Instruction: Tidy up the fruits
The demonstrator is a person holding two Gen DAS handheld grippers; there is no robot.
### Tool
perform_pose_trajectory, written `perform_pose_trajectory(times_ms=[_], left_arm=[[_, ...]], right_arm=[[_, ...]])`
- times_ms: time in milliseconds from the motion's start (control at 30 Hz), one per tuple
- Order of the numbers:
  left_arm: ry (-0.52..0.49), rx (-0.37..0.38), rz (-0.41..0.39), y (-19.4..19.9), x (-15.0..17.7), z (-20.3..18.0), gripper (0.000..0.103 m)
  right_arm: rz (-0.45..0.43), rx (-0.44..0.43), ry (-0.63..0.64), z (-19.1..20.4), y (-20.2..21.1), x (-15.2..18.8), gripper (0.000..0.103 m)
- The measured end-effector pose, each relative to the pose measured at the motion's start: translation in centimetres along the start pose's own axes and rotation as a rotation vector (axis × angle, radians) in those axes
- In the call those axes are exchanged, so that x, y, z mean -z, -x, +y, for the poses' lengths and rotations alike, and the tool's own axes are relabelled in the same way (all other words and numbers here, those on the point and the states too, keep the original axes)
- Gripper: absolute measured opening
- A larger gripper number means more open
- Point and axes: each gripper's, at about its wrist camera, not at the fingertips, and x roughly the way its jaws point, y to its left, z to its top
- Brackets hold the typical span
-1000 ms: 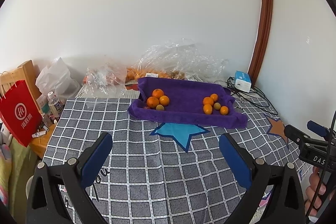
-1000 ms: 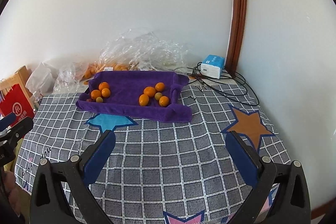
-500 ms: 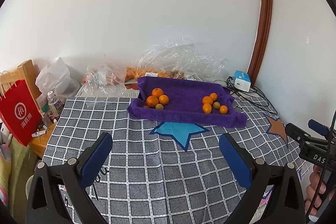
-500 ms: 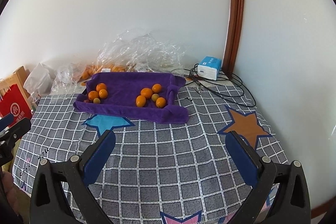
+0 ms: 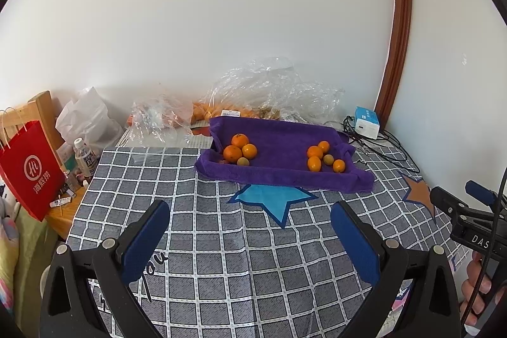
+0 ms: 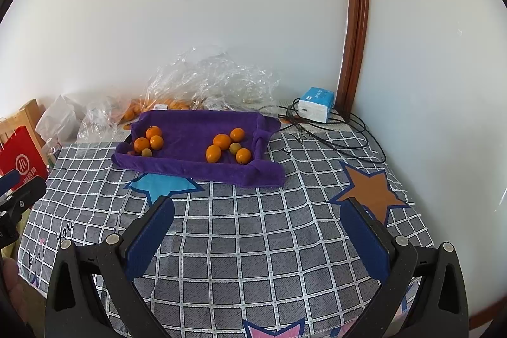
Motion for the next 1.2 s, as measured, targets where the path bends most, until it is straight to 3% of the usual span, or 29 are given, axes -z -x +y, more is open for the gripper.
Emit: perform_pose_trajectory(times_ms=[1200], left_arm=[[-0.005, -0.002, -0.003, 0.25, -0.24, 0.11, 0.102]], right_arm=[[-0.003, -0.001, -0.01, 0.0, 0.02, 0.08, 0.103]])
